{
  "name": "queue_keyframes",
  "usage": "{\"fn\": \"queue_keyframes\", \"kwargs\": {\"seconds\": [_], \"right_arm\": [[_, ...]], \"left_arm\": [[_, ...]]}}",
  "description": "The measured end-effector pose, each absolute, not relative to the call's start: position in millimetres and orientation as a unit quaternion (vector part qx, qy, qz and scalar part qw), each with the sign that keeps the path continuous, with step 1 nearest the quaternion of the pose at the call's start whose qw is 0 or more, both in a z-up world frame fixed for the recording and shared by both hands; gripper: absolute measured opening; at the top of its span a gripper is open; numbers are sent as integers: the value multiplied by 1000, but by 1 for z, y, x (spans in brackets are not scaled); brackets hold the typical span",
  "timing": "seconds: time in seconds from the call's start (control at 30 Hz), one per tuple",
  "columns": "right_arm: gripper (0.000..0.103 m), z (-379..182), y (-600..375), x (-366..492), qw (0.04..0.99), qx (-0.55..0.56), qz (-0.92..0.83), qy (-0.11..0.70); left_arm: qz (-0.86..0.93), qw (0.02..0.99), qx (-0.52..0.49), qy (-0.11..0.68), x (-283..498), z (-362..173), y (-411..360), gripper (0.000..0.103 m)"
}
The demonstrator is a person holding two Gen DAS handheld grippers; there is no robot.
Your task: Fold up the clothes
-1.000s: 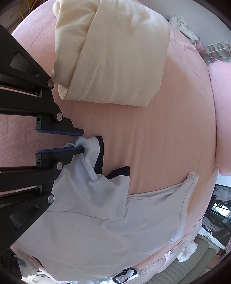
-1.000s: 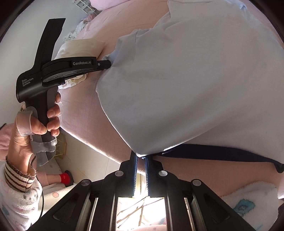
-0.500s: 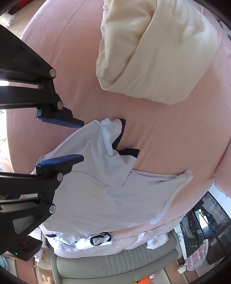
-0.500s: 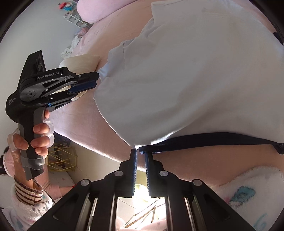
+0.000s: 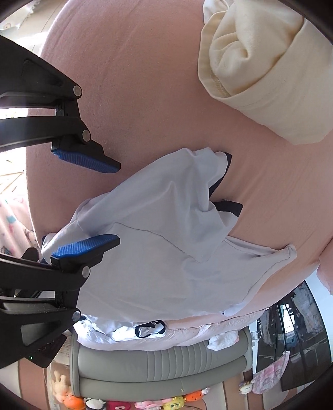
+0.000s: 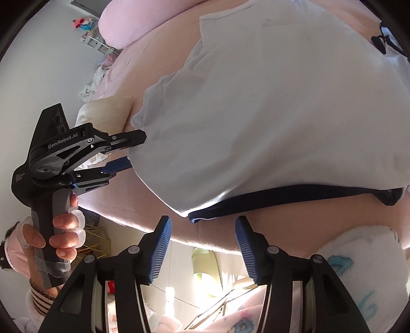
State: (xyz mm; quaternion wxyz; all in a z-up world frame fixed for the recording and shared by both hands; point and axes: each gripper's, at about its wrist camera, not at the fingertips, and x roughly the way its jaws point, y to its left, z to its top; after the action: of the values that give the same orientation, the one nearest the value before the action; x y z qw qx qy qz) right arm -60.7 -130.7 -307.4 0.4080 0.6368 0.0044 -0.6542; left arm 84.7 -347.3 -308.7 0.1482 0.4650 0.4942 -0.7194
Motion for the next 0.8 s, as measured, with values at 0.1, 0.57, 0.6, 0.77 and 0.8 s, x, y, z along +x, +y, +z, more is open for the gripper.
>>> {"fn": "queue_keyframes", "kwargs": {"seconds": [0.1,0.57,0.6,0.77,0.8], "right_arm": [[51,-308,-125,-68,400,639,-656,-37],[12,-306,-138,-73,368,616,-696,-5],[11,-310,-139,-72,361,626,-692,14],[10,-312,-141,-69,359,633,-684,47],[10,-313,-140,-68,358,635,-683,53]], "left_arm": [[-712,138,460,513,92,-305,-341,47],[-740,175,456,462,81,-306,-325,27],[-746,189,470,433,79,-306,-322,26],[-764,213,502,345,70,-305,-314,25],[-766,221,506,328,68,-305,-313,25]]}}
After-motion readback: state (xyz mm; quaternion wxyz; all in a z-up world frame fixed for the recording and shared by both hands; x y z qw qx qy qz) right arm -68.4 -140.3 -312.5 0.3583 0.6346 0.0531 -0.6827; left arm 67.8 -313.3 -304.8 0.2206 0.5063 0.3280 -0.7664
